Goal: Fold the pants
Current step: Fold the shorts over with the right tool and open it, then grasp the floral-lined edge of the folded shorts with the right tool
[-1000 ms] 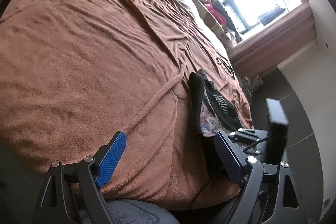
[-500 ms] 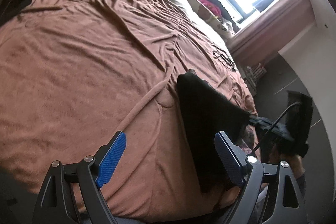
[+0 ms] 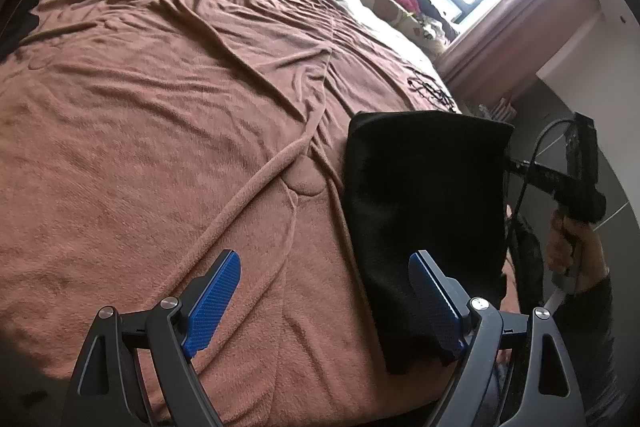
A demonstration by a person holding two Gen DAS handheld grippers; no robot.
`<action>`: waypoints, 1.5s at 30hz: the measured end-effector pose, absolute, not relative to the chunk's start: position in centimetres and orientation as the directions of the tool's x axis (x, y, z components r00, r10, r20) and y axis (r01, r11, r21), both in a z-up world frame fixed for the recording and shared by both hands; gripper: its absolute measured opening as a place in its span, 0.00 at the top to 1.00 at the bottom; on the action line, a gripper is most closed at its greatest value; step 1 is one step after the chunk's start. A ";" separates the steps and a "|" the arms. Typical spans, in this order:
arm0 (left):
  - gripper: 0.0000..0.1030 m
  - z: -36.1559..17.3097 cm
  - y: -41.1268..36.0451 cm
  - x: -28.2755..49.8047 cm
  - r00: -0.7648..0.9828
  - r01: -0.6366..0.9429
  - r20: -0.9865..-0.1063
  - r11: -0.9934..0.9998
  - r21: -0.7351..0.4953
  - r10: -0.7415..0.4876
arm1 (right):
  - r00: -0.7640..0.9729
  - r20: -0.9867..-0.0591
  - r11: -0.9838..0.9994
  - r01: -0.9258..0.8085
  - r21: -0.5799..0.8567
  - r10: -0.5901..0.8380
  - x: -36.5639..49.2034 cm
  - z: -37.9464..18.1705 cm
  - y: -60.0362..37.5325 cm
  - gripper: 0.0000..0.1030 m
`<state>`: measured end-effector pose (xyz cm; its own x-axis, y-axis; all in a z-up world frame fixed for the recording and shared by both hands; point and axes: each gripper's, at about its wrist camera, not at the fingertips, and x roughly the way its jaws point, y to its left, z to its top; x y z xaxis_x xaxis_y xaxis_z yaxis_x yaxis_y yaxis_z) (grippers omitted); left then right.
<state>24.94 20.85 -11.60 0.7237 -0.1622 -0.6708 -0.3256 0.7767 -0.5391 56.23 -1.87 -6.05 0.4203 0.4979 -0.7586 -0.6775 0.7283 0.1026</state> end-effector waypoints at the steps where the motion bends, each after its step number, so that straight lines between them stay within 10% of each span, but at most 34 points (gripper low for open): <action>1: 0.15 -11.7 20.7 25.0 0.721 -0.326 -0.674 0.780 -0.534 -0.160 | 0.421 -0.762 0.736 -0.669 0.106 0.492 56.7 -6.0 -2.0 0.99; 17: 0.15 -11.8 18.6 25.3 0.704 -0.332 -0.707 0.847 -0.414 -0.070 | 0.526 -0.800 0.875 -0.484 -0.002 0.289 64.4 -8.4 -1.0 0.99; 27: 0.15 -11.5 18.4 26.1 0.693 -0.318 -0.717 0.860 -0.398 -0.075 | 0.369 -0.801 0.818 -0.523 0.241 0.472 61.6 -9.5 -4.1 0.97; 29: 0.15 -11.4 18.2 26.3 0.696 -0.309 -0.713 0.860 -0.406 -0.086 | 0.337 -0.805 0.802 -0.536 0.263 0.489 60.8 -10.0 -4.3 0.87; 32: 0.15 -11.3 17.9 26.9 0.689 -0.301 -0.717 0.858 -0.417 -0.107 | 0.306 -0.800 0.786 -0.540 0.300 0.516 60.4 -10.6 -4.7 0.44; 45: 0.15 -10.5 17.1 31.9 0.656 -0.285 -0.743 0.867 -0.409 -0.135 | 0.186 -0.798 0.746 -0.520 0.415 0.573 62.9 -13.9 -4.9 0.54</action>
<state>31.93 17.06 -10.51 0.6559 -0.1348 -0.7427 -0.2847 0.8671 -0.4088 62.94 -4.91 -13.90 0.1858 0.5734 -0.7979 -0.5202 0.7464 0.4152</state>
